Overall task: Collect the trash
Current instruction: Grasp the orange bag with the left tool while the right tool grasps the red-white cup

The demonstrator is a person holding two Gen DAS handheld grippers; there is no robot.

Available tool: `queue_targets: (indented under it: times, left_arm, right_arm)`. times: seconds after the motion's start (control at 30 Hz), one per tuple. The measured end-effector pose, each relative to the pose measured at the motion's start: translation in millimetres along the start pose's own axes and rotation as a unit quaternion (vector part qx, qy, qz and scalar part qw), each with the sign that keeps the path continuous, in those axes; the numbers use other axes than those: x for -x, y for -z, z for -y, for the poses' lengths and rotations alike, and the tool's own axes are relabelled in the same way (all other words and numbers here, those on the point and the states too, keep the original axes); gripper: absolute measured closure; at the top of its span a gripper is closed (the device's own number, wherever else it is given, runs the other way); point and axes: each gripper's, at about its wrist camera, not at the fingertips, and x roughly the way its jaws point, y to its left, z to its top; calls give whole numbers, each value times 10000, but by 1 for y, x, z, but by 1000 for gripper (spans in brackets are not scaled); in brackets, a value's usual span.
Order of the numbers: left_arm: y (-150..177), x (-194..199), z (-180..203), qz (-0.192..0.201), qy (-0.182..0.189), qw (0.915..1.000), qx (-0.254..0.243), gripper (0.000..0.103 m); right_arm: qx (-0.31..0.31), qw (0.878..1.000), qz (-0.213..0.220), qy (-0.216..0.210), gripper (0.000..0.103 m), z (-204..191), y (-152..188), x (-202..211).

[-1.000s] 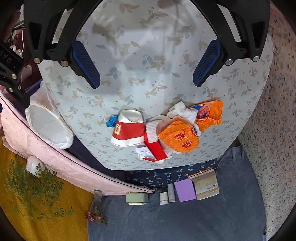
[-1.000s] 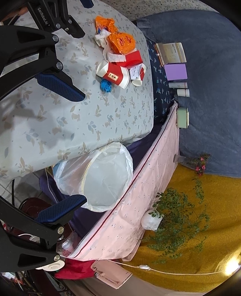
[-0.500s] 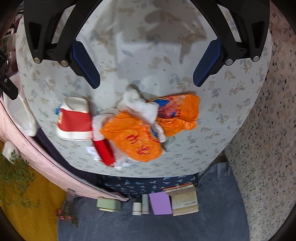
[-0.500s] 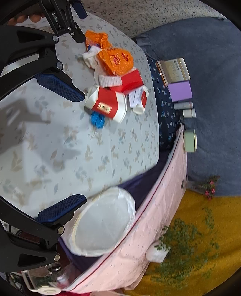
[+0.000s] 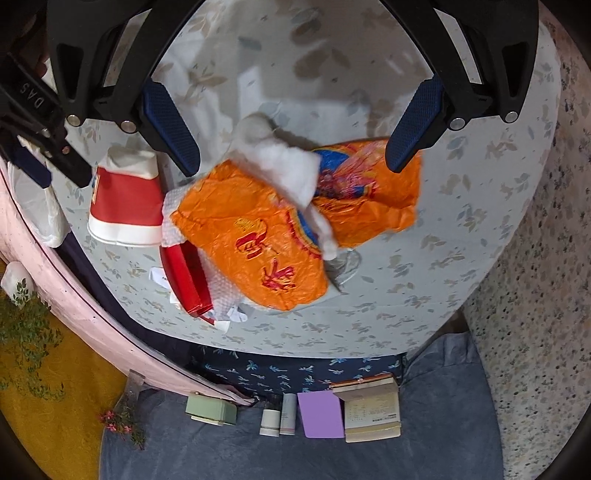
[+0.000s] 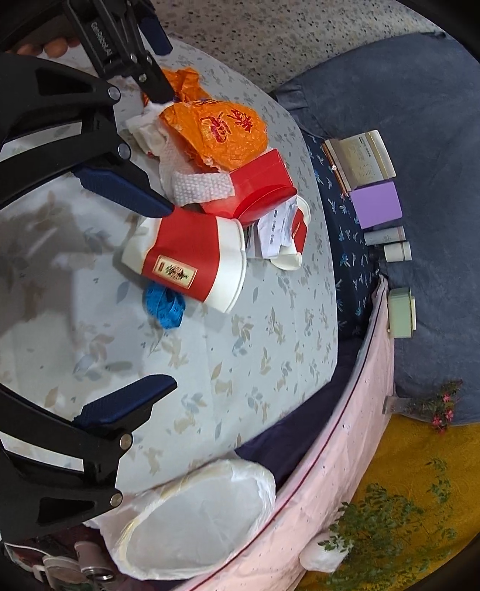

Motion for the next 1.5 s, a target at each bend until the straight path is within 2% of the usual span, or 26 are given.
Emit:
queue_targets:
  times: [0.3,0.37,0.47,0.5,0.53,0.57,0.63,0.67,0.73,0.8,1.13,1.5]
  left_arm:
    - [-19,-31,7,-112,206,9996,162,8]
    - [-21,-34,7,-135,289,9993,192,12]
    - [-24,-38,9,-219,466,9986,146,24]
    - [-24,-39,10,-246,528,9982,137,33]
    - [-25,-39,10,-268,563,9980,133,38]
    - [-25,-39,11,-254,591,9978,144,40]
    - [-25,-37,11,-232,598,9978,141,53]
    - [-25,-37,11,-219,598,9979,129,56]
    - [-25,-36,11,-233,635,9976,119,80]
    - [-26,-35,10,-275,764,9966,168,85]
    - [-29,3,18,118,820,9965,61,95]
    - [-32,46,50,451,1034,9933,-246,95]
  right_arm:
    - [19,9992,-242,-321,39,-12,-6,-33]
    - [-22,9986,-262,-468,45,-13,-7,-36]
    - [16,9983,-286,-504,56,-17,-7,-41]
    - [23,9982,-285,-525,65,-18,-7,-41]
    - [11,9979,-272,-584,68,-18,-7,-40]
    - [-10,9978,-241,-626,68,-18,-7,-39]
    - [-27,9978,-197,-637,70,-17,-7,-36]
    - [-33,9977,-179,-647,70,-16,-7,-34]
    - [-69,9978,-111,-650,70,-15,-8,-30]
    - [-87,9979,-32,-639,71,-13,-9,-24]
    - [-134,9975,432,-544,74,-1,-18,15]
    - [-462,9947,880,-278,74,41,-22,57]
